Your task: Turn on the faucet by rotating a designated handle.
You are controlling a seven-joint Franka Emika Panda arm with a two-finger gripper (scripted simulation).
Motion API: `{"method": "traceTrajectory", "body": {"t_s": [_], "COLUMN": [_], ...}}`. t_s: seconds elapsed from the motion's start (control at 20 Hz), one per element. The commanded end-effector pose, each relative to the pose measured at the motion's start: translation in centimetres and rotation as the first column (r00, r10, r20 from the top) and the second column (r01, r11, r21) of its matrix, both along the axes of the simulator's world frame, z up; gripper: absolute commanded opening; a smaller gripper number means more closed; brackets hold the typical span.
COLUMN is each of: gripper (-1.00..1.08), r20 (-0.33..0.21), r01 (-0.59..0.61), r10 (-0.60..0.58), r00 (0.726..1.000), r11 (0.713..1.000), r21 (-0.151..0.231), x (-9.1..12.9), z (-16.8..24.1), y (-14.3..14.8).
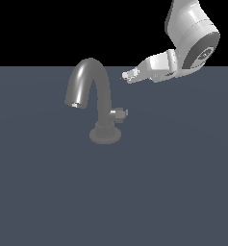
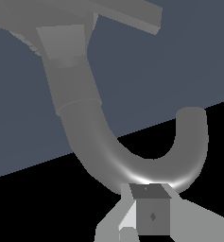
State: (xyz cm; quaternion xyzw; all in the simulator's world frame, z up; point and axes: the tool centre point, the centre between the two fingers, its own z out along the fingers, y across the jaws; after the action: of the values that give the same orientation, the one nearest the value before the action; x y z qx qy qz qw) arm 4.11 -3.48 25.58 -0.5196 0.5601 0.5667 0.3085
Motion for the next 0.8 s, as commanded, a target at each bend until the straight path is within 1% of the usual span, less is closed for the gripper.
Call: {"method": "traceTrajectory", "body": {"t_s": [0.0, 0.2, 0.4, 0.55, 0.75], "gripper": [-1.0, -1.0, -1.0, -1.0, -1.0], "r20": [-0.063, -0.153, -0.219, -0.251, -0.27], "r01": [0.067, 0.165, 0.235, 0.269, 0.291], "r10": [-0.065, -0.153, -0.212, -0.239, -0.256], "r00": [0.996, 0.976, 0.952, 0.938, 0.928], "r11": [0.997, 0.984, 0.968, 0.959, 0.952], "r21": [0.03, 0.065, 0.085, 0.092, 0.097], "x": [0.1, 0.0, -0.3, -0.5, -0.7], "z": [-1.8, -4.5, -6.5, -7.4, -8.0], "y": [-0.4, -0.9, -1.0, -1.1, -1.1]}}
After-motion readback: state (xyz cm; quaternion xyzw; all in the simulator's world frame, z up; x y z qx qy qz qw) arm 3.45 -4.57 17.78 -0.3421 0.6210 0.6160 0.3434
